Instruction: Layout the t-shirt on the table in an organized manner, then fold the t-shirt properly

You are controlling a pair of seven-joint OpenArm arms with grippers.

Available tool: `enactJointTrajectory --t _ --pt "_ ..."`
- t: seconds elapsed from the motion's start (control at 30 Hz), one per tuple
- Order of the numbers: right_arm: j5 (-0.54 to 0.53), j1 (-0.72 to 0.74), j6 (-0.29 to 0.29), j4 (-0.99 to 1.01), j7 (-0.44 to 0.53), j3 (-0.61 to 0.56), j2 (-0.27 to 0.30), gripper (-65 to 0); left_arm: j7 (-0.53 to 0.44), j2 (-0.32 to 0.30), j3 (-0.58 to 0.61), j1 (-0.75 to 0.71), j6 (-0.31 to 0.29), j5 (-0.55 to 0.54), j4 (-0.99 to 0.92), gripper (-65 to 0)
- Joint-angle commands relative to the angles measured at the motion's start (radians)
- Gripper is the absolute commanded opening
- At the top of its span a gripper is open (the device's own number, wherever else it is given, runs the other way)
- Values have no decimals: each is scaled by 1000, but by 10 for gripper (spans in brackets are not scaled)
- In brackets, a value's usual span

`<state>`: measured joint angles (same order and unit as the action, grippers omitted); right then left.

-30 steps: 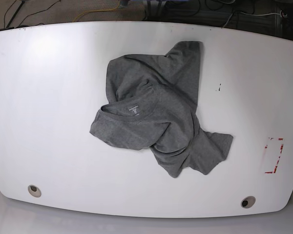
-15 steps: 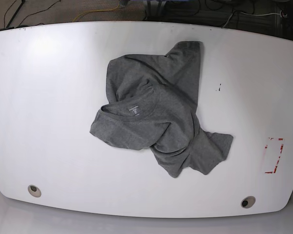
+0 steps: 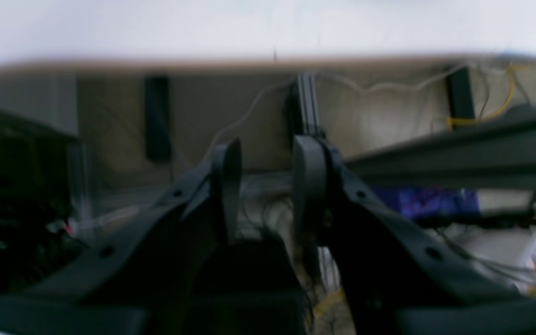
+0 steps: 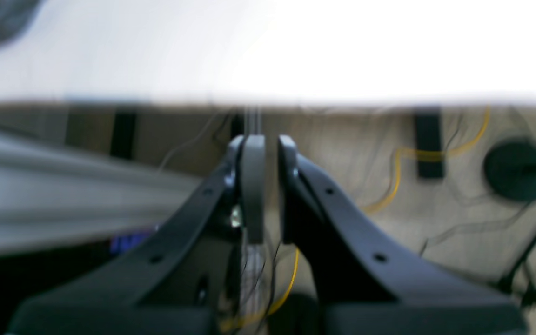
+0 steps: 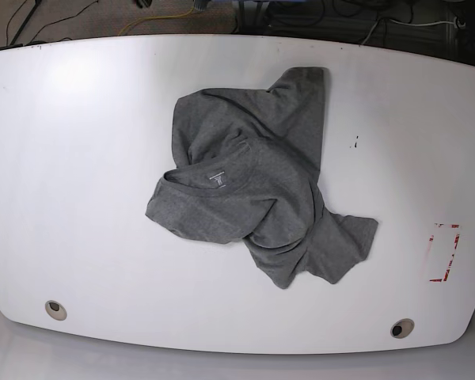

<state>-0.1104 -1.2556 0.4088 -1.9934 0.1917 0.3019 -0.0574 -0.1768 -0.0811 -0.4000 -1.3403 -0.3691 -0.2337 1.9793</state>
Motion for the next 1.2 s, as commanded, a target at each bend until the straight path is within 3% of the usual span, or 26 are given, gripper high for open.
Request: enactJointTrajectory --t 0.0,0.4,0.63,0.77,0.83,0.93,1.17 --pt "-7 0 5 -33 27 3 0 -607 -20 -4 -29 -9 -9 -45 15 -478" --pt "-2 188 5 -33 22 -2 -6 -607 3 -10 -116 178 -17 -76 15 -474" --pt "-2 319 5 -33 -33 -2 -5 -601 104 -12 -127 313 -28 -76 16 -468" --pt "-1 394 5 -36 -87 -2 -6 -598 181 -12 -132 379 -69 -76 18 -418" --pt "-1 432 5 -36 -123 -4 -6 -564 207 -12 -135 417 -92 -76 18 -383" --pt "-1 501 5 -37 -177 -4 -6 -455 225 -12 -161 462 -136 -77 18 -329" --pt "-1 600 5 -39 -280 -63 0 -208 225 -10 -181 519 -206 -79 19 -294"
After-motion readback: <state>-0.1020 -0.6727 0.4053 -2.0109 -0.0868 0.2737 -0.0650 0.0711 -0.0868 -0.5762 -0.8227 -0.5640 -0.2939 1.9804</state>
